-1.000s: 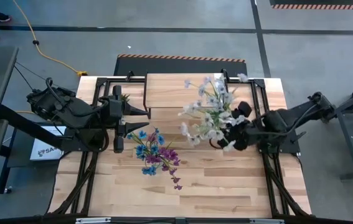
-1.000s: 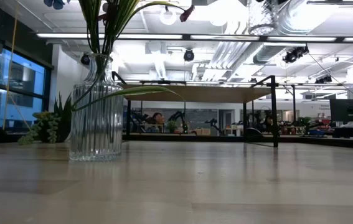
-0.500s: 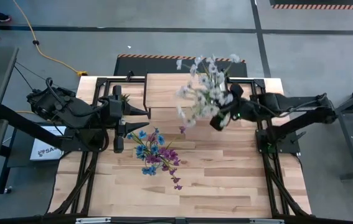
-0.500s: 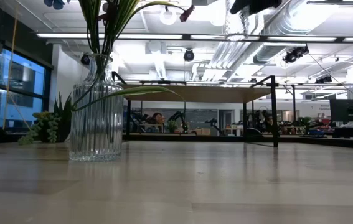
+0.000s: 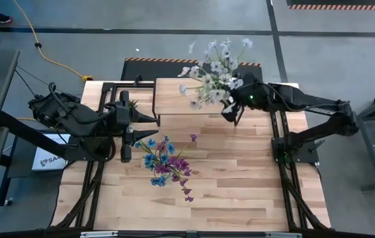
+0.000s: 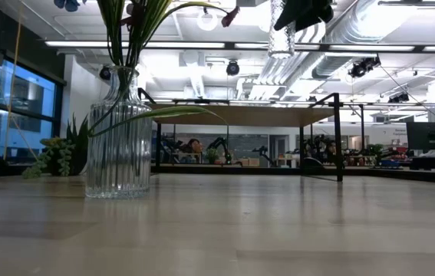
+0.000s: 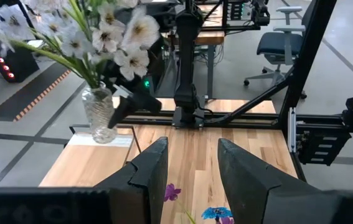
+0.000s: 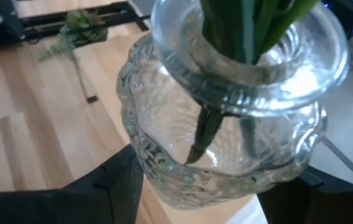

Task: Pick and place flowers into a vace then onto a shelf
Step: Put the right transparent vase with flowers on the shelf

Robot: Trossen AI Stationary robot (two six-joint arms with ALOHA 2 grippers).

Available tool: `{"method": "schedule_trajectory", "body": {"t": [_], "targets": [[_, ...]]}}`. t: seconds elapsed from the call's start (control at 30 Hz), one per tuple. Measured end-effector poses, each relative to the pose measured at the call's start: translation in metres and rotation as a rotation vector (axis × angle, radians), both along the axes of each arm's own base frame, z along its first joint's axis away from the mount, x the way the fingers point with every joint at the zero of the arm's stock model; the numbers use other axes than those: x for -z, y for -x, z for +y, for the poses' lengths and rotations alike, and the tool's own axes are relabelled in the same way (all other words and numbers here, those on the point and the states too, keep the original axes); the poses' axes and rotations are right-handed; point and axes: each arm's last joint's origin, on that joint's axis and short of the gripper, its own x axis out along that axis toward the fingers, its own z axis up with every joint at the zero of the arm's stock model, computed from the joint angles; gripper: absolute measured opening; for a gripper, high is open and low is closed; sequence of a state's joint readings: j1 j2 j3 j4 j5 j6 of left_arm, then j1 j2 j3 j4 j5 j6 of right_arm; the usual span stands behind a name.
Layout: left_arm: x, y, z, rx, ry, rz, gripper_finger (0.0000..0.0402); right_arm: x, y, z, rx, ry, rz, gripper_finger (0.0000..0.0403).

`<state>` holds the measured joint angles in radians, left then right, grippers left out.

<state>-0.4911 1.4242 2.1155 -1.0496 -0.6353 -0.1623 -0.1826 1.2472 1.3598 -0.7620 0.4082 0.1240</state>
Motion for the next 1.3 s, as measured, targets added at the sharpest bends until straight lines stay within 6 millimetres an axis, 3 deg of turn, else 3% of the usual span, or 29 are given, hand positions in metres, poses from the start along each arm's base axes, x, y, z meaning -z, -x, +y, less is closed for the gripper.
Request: {"method": "schedule_trajectory", "body": {"t": [1.03,1.3], "targets": [[0.000,0.000,0.000,0.000,0.000,0.000,0.0175,0.002,0.020,-0.066,0.106,-0.018,0.018,0.0242],[0.000,0.000,0.000,0.000,0.000,0.000,0.0175,0.012,0.010,-0.078,0.089,-0.027,0.062,0.0242]]}}
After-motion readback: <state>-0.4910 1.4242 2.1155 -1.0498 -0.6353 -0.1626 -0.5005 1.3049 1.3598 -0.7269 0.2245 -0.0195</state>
